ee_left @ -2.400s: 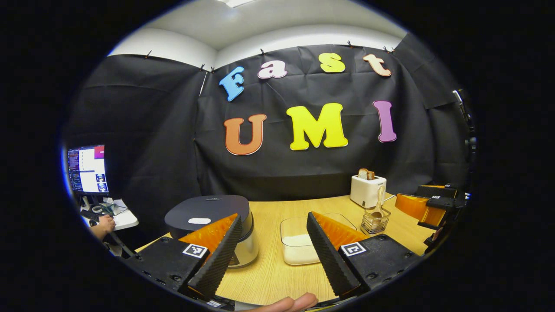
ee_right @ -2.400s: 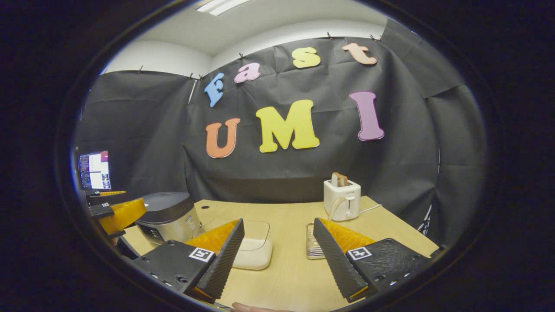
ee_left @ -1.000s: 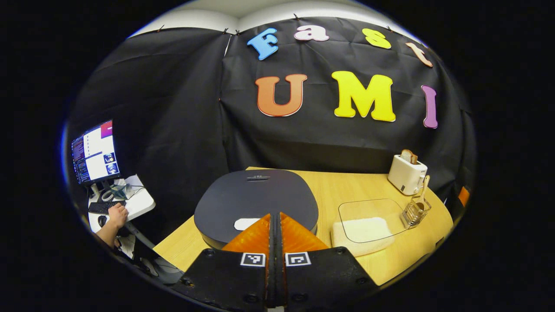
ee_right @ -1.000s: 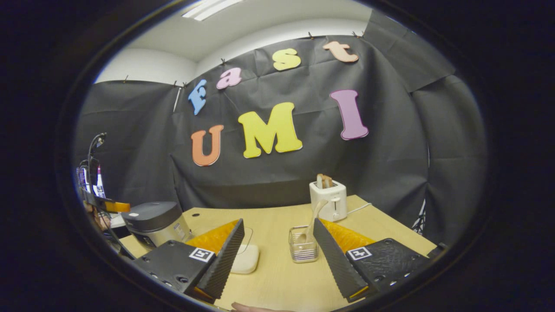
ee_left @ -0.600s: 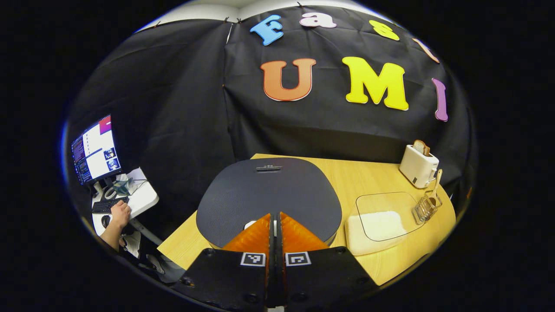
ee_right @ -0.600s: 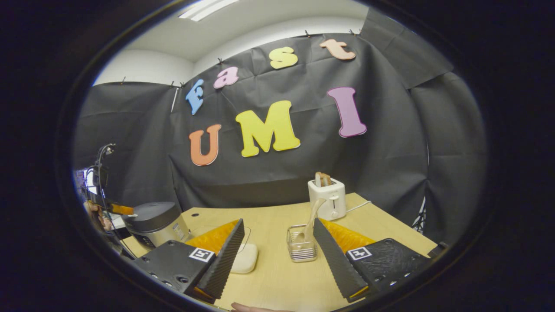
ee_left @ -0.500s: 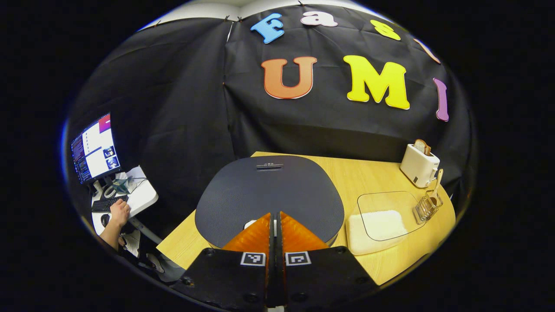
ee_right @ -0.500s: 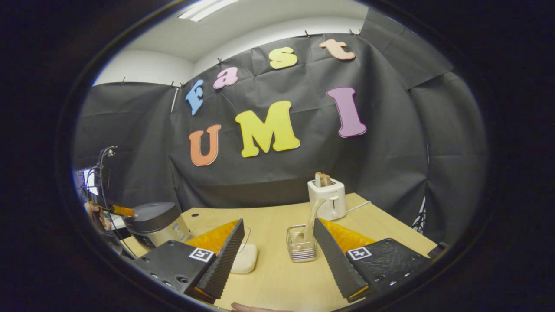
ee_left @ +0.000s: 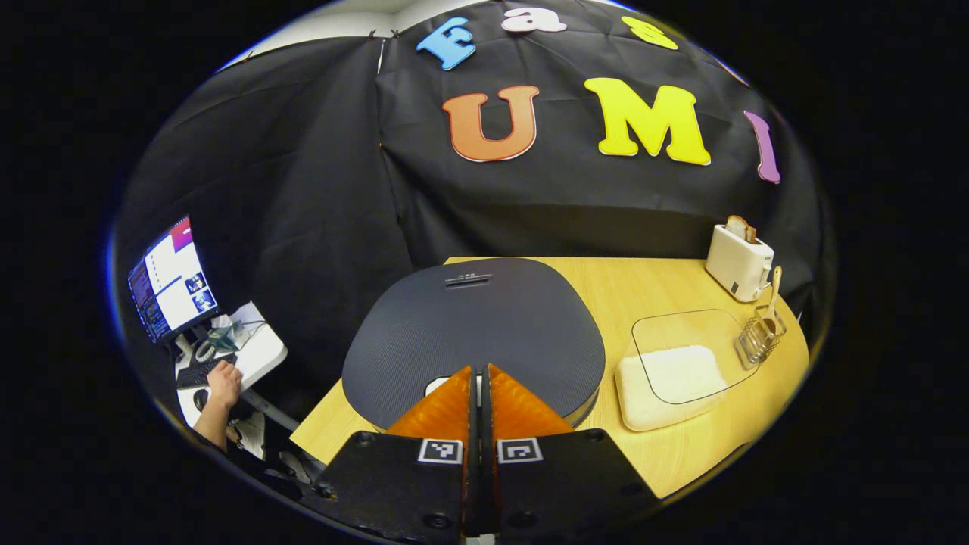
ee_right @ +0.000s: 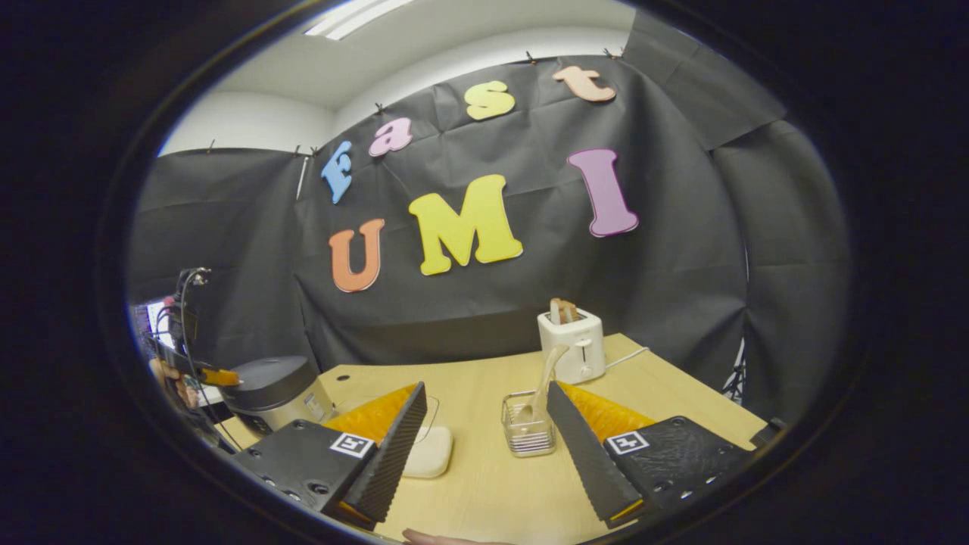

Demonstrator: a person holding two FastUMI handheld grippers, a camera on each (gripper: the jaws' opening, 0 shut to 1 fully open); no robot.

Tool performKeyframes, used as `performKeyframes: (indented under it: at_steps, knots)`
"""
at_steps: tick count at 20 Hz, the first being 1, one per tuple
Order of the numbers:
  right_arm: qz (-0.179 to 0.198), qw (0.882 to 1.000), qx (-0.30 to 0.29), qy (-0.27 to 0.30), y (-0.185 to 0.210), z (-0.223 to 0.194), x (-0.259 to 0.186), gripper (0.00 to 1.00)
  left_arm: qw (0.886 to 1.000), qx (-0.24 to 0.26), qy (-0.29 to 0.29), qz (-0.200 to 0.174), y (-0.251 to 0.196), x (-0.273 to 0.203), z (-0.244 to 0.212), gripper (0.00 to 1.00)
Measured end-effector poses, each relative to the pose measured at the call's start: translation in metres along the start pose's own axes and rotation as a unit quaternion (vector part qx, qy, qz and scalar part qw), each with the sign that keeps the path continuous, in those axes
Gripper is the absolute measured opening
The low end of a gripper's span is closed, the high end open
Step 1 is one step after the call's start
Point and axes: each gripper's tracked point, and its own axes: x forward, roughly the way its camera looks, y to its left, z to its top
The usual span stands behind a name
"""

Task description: Close the left gripper, press the button to open the rice cooker; take a wooden spoon from the chopstick holder with the right hand, scoop a spoonful of rice and pour it into the rice cooker, then put the wooden spoon back into the chopstick holder.

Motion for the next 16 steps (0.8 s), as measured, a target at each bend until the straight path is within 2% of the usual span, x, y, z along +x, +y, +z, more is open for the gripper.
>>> performKeyframes:
  at_steps: [1,2,3,7,8,9,10,11,12,13,14,15,16]
  knots:
    - [0.001,1.000,-0.002,-0.001,0.000,0.001,0.000,0.95,1.000,-0.003,-0.006,0.010,0.002,0.000,0.001,0.03]
    - [0.001,1.000,-0.004,-0.003,-0.001,0.002,-0.001,0.91,1.000,-0.007,-0.009,0.018,0.001,-0.001,0.002,0.03]
    - [-0.002,1.000,-0.005,-0.005,-0.003,0.004,-0.001,0.95,1.000,-0.005,-0.018,0.020,0.000,-0.004,0.005,0.03]
    - [-0.015,1.000,0.005,0.001,-0.015,0.001,0.004,0.95,0.995,-0.019,-0.088,0.038,0.005,-0.025,0.038,0.04]
    - [-0.016,1.000,0.010,0.005,-0.017,0.000,0.004,0.90,0.994,-0.028,-0.100,0.037,0.005,-0.032,0.045,0.09]
    - [-0.017,1.000,0.013,0.006,-0.018,0.001,0.006,0.95,0.992,-0.035,-0.114,0.037,0.007,-0.041,0.052,0.15]
    - [-0.018,1.000,0.015,0.006,-0.020,0.000,0.007,0.95,0.990,-0.040,-0.131,0.043,0.011,-0.049,0.060,0.30]
    - [-0.020,1.000,0.015,0.007,-0.021,0.000,0.008,0.95,0.989,-0.046,-0.134,0.032,0.008,-0.053,0.062,0.31]
    - [-0.021,1.000,0.013,0.008,-0.022,-0.002,0.009,0.95,0.990,-0.047,-0.135,0.013,-0.001,-0.062,0.061,0.53]
    - [-0.021,1.000,0.013,0.010,-0.023,-0.002,0.010,0.95,0.990,-0.045,-0.137,0.002,-0.006,-0.066,0.059,0.60]
    - [-0.022,1.000,0.016,0.012,-0.024,-0.004,0.013,0.95,0.989,-0.039,-0.143,-0.004,-0.011,-0.072,0.058,0.83]
    - [-0.024,0.999,0.020,0.014,-0.026,-0.005,0.017,0.95,0.988,-0.033,-0.150,-0.005,-0.012,-0.077,0.056,0.80]
    - [-0.028,0.999,0.023,0.019,-0.029,-0.009,0.020,0.95,0.987,-0.027,-0.158,-0.003,-0.013,-0.081,0.054,0.94]
